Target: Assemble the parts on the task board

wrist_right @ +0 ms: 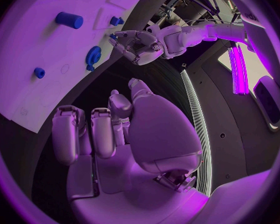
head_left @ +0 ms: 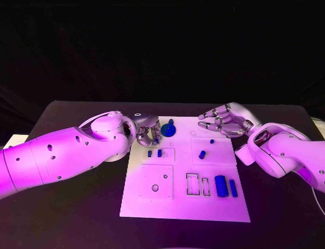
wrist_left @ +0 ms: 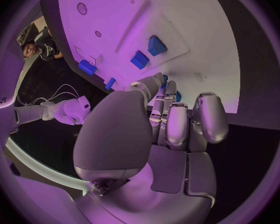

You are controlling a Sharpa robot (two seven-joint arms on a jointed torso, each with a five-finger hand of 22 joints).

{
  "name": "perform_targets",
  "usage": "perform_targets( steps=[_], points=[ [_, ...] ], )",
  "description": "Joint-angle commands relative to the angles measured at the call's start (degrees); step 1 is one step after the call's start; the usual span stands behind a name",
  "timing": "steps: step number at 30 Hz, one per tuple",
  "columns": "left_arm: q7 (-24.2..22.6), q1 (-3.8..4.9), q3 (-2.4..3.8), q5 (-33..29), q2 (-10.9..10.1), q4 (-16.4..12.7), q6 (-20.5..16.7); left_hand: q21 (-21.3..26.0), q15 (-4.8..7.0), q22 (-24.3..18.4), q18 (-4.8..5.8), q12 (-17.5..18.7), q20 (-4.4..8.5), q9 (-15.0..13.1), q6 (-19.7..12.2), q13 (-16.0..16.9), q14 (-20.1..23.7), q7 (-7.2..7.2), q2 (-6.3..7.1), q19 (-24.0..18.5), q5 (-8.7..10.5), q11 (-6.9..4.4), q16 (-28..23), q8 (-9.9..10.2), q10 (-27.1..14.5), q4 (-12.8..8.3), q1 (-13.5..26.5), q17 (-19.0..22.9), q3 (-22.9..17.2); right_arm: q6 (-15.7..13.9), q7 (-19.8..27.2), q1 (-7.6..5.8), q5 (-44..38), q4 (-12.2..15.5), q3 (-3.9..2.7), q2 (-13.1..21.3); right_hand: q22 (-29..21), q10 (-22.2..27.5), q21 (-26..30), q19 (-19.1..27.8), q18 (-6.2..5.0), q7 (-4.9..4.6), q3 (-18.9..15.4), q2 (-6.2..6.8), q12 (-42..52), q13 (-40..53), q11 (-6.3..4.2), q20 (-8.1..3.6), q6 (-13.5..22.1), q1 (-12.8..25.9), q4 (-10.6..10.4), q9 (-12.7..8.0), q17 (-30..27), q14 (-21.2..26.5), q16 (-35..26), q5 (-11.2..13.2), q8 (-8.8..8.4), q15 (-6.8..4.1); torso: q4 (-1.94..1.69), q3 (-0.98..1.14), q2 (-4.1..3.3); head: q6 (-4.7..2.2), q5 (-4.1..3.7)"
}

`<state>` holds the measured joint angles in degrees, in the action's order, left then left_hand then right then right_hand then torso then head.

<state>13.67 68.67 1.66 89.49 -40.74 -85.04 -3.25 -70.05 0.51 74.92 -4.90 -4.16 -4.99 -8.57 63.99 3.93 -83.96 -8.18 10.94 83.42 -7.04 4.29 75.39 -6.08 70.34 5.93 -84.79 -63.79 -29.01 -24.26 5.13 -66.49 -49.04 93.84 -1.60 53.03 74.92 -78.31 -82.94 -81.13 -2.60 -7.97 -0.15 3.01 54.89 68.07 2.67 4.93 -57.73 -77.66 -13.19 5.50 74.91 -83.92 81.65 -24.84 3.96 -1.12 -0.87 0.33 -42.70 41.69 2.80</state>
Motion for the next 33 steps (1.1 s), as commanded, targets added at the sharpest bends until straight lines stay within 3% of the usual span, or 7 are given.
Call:
perform_targets(
  steps=[1, 23, 33],
  points=[
    [0.31, -0.19, -0.06, 1.84, 0.27, 0.16, 0.76, -0.14, 0.1, 0.86, 0.5, 0.3, -0.15, 0.09, 0.3, 0.07, -1.57, 0.09, 0.07, 0.1, 0.25, -0.04, 0.14, 0.25, 0.49, -0.02, 0.71, 0.14, -0.17, 0.74, 0.6, 0.04, -0.37, 0.08, 0.0, -0.01, 3.35, 0.3, 0.35, 0.42, -0.46, 0.19, -0.33, -0.08, -0.24, -0.03, -0.04, 0.06, 0.0, -0.49, 0.01, 0.06, 1.86, -3.31, -0.35, -0.19, -0.03, -0.31, 0.0, -0.04, 0.0, 0.02, 0.01],
    [0.35, -0.48, -0.13, 3.08, 0.9, 0.49, 1.27, -0.1, 0.17, 0.88, 0.48, 0.36, -0.12, 0.13, 0.45, 0.11, -1.55, 0.19, 0.15, 0.07, 0.55, -0.12, 0.17, 0.35, 0.67, -0.13, 0.92, 0.24, -0.2, 0.78, 0.61, 0.04, -0.37, 0.12, 0.0, -0.02, 3.35, 0.3, 0.35, 0.42, -0.46, 0.19, -0.33, -0.08, -0.24, -0.03, -0.04, 0.06, 0.0, -0.49, 0.01, 0.06, 1.86, -3.31, -0.35, -0.19, -0.03, -0.31, -0.01, 0.01, 0.01, 0.22, -0.03],
    [0.83, -0.49, -0.14, 2.56, 0.86, 0.58, 1.61, 0.21, -0.29, 0.83, 0.46, 0.75, -0.4, 0.84, -1.3, -0.16, -1.38, -0.5, 1.0, -0.1, 0.65, 0.53, 0.06, 1.94, -1.24, -0.08, 2.18, 0.96, -0.27, 0.79, 0.58, 0.04, -0.37, 0.09, 0.0, 0.01, 3.35, 0.3, 0.35, 0.42, -0.46, 0.19, -0.33, -0.08, -0.24, -0.03, -0.04, 0.06, 0.0, -0.49, 0.01, 0.06, 1.86, -3.31, -0.35, -0.19, -0.03, -0.31, -0.01, -0.03, 0.02, 0.29, -0.03]
  ],
)
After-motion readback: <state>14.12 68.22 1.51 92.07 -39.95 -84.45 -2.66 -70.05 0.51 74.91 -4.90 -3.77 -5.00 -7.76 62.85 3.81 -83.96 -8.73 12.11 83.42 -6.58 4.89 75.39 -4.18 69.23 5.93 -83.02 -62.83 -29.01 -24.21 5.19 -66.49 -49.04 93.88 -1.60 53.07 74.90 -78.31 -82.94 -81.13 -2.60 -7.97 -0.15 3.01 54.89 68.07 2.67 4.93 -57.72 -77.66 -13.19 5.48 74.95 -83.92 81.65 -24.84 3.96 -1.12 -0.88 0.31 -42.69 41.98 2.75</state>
